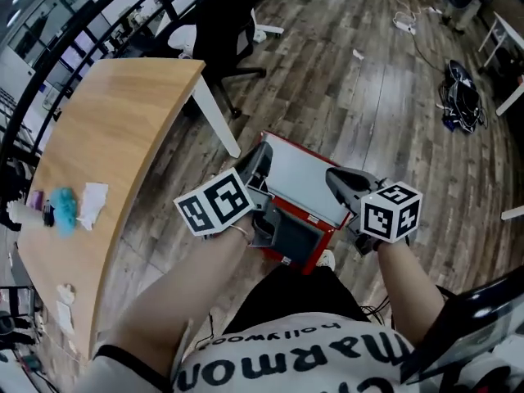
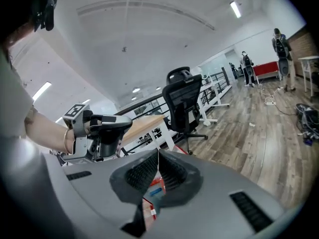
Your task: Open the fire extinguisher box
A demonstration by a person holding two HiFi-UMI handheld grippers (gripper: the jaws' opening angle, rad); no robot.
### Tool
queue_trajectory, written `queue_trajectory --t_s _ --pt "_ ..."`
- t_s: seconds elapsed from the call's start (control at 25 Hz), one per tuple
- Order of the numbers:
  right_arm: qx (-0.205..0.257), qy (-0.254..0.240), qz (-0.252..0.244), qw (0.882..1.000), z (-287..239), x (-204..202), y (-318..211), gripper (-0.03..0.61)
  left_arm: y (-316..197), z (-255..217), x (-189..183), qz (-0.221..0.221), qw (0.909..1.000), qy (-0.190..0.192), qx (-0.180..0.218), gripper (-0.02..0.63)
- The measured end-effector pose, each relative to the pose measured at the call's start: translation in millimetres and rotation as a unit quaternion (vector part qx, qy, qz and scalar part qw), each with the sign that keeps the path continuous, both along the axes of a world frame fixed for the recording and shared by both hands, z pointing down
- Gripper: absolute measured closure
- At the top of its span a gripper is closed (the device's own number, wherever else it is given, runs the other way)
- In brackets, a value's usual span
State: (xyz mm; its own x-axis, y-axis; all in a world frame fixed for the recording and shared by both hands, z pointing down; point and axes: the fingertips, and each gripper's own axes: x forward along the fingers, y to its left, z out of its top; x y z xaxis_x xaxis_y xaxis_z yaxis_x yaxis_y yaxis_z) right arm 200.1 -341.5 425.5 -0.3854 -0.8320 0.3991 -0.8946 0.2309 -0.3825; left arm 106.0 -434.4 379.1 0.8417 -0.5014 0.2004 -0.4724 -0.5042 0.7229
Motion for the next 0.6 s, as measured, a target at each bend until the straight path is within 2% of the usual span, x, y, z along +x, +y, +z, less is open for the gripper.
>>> queue_trajectory --t_s 0.12,0.2,0.28,0.36,0.4,0.44,0.48,0.6 --pt "0.006 0.006 -0.012 1.0 -12.4 -37.9 7.9 0.568 31.4 -25.2 -24.8 0.082 0.9949 -0.005 0.058 0.607" --pt "0.005 0.001 -0.013 1.0 -20.5 -59.7 14.1 0.568 60.4 -35.5 -41.8 0.13 0.9878 -0.02 0.084 0.607" --pt "0.01 -0.013 -0.025 1.0 -31.6 -90.4 22.2 0.568 96.2 -45.1 -64.8 0.188 0.974 -0.035 0.122 0.607" --pt "0.021 -0.013 -0.043 0.999 -44.8 -119.6 30.5 0.568 127.2 -55.7 -87.1 0.241 0.9537 -0.042 0.174 0.606" --pt "0.028 -0.005 -0.05 0.998 -52.3 -130.8 35.5 0.568 138.1 -61.3 -96.9 0.257 0.9451 -0.041 0.198 0.606" --pt "0.035 0.002 -0.057 0.998 -59.9 -141.2 41.5 0.568 146.1 -67.2 -107.1 0.261 0.9404 -0.037 0.215 0.606" --pt "0.042 0.007 -0.063 0.997 -67.2 -151.4 48.5 0.568 151.5 -73.3 -118.2 0.253 0.9403 -0.03 0.225 0.606" --pt "0.057 0.018 -0.079 0.995 -82.8 -176.4 69.3 0.568 153.5 -87.9 -149.3 0.195 0.9553 0.004 0.222 0.606"
